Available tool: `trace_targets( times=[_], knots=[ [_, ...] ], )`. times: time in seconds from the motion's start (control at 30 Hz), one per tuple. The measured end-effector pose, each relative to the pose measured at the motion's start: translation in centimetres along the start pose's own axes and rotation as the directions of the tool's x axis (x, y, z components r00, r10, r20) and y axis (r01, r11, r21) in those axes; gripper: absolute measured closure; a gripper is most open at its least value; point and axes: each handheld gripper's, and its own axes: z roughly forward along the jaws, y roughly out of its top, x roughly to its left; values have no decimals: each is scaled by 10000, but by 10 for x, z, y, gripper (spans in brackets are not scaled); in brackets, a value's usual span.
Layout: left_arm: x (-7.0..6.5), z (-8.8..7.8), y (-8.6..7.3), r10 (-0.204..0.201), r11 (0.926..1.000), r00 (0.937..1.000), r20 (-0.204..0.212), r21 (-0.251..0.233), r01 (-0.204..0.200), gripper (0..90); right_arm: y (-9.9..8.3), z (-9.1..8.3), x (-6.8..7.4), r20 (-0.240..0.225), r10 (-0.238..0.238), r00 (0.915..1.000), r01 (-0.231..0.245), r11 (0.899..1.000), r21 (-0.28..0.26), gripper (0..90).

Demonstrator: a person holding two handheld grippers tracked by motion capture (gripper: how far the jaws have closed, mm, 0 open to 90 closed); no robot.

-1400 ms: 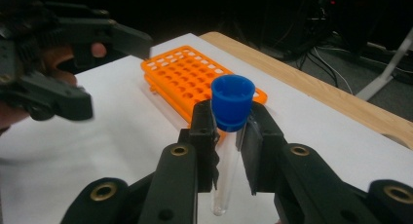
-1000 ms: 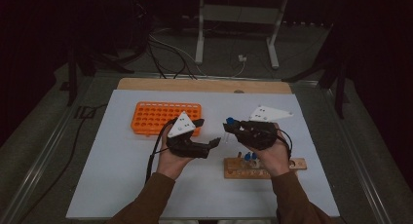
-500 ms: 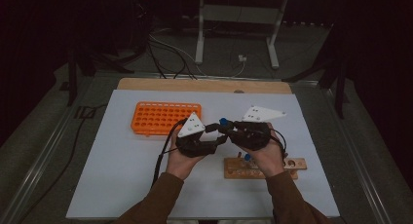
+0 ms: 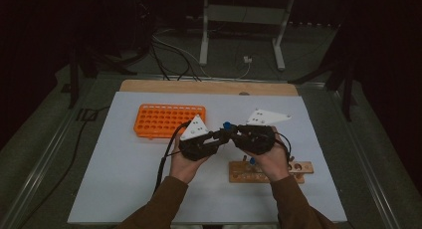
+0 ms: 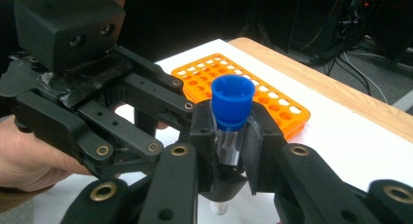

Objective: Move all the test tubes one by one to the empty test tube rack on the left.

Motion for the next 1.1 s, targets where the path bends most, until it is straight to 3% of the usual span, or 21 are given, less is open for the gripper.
trace_targets(
  times=[0.13, 0.37, 0.63, 0.83, 1.1],
  knots=[
    [-1, 1, 0, 106, 9999, 9999, -65, 50, -105, 775, -1, 0, -2, -78, 123, 9999, -123, 9999, -35, 751],
    [8, -2, -1, -51, 10000, 9996, -294, 22, 52, 778, -5, -11, -13, -177, 564, 9983, -570, 9977, -370, 499],
    [20, -5, -3, -140, 9999, 9979, -625, 40, 143, 779, -11, -27, -22, 935, 921, 9913, -872, 9947, -553, 159],
    [33, -9, -4, -272, 9996, 9943, -1036, -93, 263, 780, -17, -44, -31, 1629, 1151, 9799, -1047, 9920, -709, 52],
    [53, -12, -9, -366, 9991, 9857, -1645, -267, 327, 781, -23, -69, -40, 2363, 1152, 9648, -937, 9905, -1005, 39]
  ],
)
